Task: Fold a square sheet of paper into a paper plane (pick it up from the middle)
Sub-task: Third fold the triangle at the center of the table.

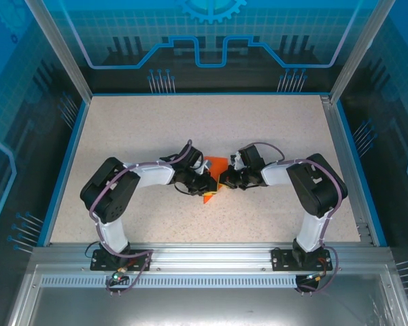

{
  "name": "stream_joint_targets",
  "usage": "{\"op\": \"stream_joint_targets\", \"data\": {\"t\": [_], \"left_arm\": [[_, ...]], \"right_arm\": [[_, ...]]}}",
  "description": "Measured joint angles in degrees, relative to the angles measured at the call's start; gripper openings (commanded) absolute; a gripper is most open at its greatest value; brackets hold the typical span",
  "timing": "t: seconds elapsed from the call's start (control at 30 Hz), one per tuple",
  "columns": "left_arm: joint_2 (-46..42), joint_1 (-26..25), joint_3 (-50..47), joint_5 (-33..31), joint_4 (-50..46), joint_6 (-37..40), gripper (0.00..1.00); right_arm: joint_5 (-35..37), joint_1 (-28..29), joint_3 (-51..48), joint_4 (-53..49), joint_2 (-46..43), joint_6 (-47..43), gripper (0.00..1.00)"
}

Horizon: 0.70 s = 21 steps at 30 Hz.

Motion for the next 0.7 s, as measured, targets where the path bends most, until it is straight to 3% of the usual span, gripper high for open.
{"op": "stream_joint_targets", "data": {"t": [0.43,0.7], "left_arm": [[0.90,0.00,-1.27,-2.91,-4.26,3.06,0.16],[0.90,0.00,-1.36,-3.72,-4.66,5.01,0.14]], "right_arm": [[0.26,0.00,0.44,-1.09,0.00,-0.42,0.02],[0.13,0.07,0.92,-2.36,-0.52,-1.29,0.12]]}}
